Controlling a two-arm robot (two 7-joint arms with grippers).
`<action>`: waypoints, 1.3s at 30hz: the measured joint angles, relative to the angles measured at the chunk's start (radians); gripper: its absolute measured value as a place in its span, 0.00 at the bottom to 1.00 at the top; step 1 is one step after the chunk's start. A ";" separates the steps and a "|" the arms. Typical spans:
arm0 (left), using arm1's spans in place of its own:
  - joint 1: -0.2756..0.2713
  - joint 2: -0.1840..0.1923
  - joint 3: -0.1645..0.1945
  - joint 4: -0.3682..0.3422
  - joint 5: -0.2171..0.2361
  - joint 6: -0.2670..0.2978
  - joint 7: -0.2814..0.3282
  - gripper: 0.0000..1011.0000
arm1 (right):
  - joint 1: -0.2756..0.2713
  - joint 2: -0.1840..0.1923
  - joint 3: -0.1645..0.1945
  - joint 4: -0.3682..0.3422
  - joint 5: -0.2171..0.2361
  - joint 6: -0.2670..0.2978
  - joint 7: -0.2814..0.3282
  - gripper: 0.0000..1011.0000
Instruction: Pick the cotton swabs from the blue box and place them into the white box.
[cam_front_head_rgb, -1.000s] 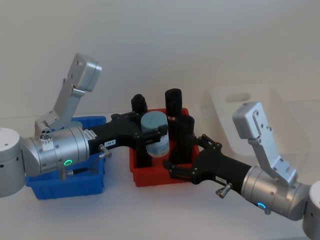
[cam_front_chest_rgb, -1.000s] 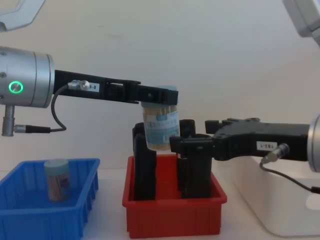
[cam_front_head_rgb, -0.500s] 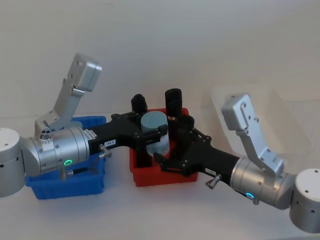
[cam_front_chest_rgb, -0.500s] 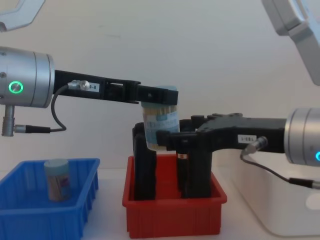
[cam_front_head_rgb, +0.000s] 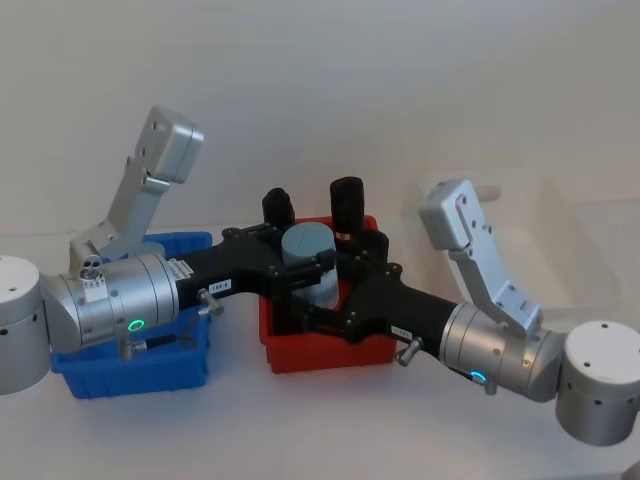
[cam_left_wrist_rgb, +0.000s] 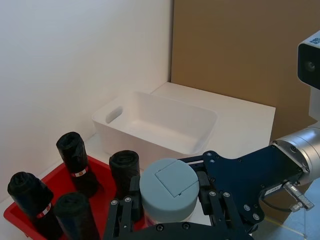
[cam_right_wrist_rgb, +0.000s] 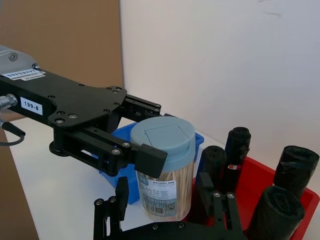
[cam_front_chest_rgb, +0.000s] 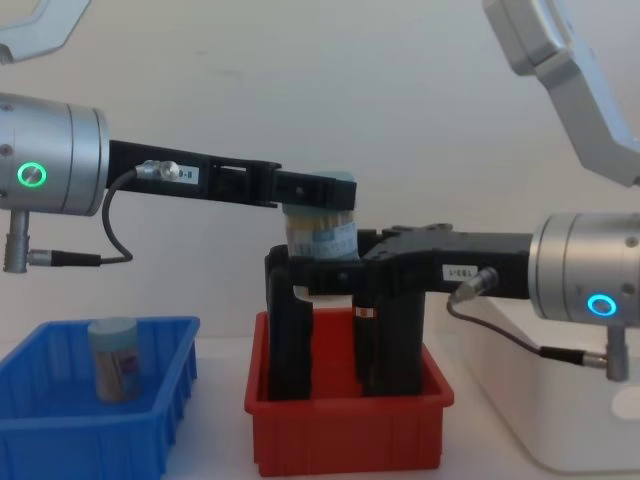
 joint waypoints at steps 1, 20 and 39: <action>0.000 0.000 0.000 0.000 0.000 0.000 0.000 0.66 | 0.003 -0.002 -0.001 0.005 0.000 -0.001 0.002 0.90; 0.000 0.000 0.000 0.000 0.000 0.000 0.000 0.72 | 0.044 -0.020 -0.020 0.061 0.001 -0.024 0.055 0.64; 0.000 0.000 0.000 0.000 0.000 0.000 0.000 0.99 | 0.042 -0.011 -0.024 0.059 0.004 -0.032 0.018 0.64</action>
